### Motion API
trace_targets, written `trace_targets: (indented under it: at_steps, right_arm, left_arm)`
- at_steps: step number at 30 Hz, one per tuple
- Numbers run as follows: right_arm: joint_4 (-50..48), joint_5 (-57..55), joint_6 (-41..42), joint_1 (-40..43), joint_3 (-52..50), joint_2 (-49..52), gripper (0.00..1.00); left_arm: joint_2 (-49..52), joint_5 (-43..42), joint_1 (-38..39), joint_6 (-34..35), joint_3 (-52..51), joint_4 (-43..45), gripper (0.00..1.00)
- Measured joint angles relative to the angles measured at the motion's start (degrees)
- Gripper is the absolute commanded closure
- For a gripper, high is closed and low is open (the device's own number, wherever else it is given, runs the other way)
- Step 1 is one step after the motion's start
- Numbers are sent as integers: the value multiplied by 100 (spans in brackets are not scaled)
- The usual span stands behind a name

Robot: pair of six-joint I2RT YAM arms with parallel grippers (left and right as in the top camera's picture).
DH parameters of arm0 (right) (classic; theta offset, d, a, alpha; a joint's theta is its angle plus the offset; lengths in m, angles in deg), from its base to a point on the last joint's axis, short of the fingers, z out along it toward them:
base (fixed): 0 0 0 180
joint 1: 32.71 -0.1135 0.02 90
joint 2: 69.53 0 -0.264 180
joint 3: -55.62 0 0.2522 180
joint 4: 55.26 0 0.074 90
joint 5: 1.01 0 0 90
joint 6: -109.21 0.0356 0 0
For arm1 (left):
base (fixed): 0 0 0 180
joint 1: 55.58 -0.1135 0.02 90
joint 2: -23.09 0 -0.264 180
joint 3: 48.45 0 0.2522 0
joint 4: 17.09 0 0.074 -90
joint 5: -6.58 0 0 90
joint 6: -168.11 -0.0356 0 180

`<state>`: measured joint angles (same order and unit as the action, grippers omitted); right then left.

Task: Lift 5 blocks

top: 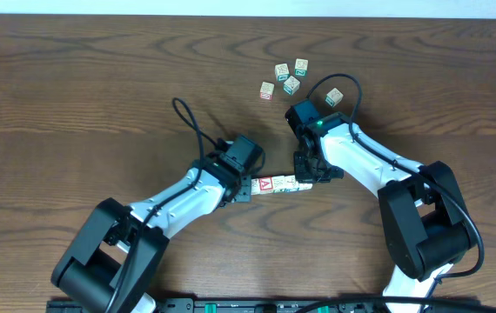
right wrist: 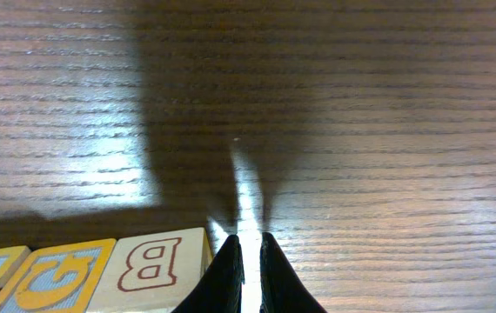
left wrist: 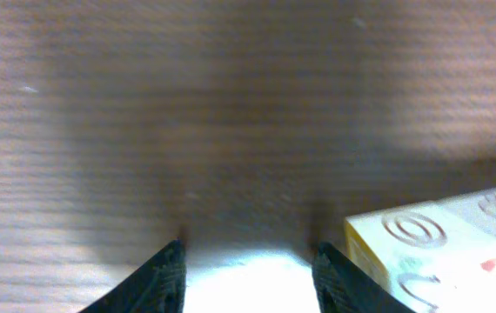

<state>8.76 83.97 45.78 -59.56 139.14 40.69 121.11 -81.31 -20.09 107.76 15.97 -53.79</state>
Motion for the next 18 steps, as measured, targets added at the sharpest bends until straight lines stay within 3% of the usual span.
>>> trace_targets:
  at_steps: [14,18]
  right_arm:
    - [15,74,-92,173,4,0,98]
    - [44,52,-295,664,7,0,91]
  left_arm:
    - [-629,-63,-675,-256,-13,-264,45]
    - [-1165,0,-979,-448,-17,-452,45]
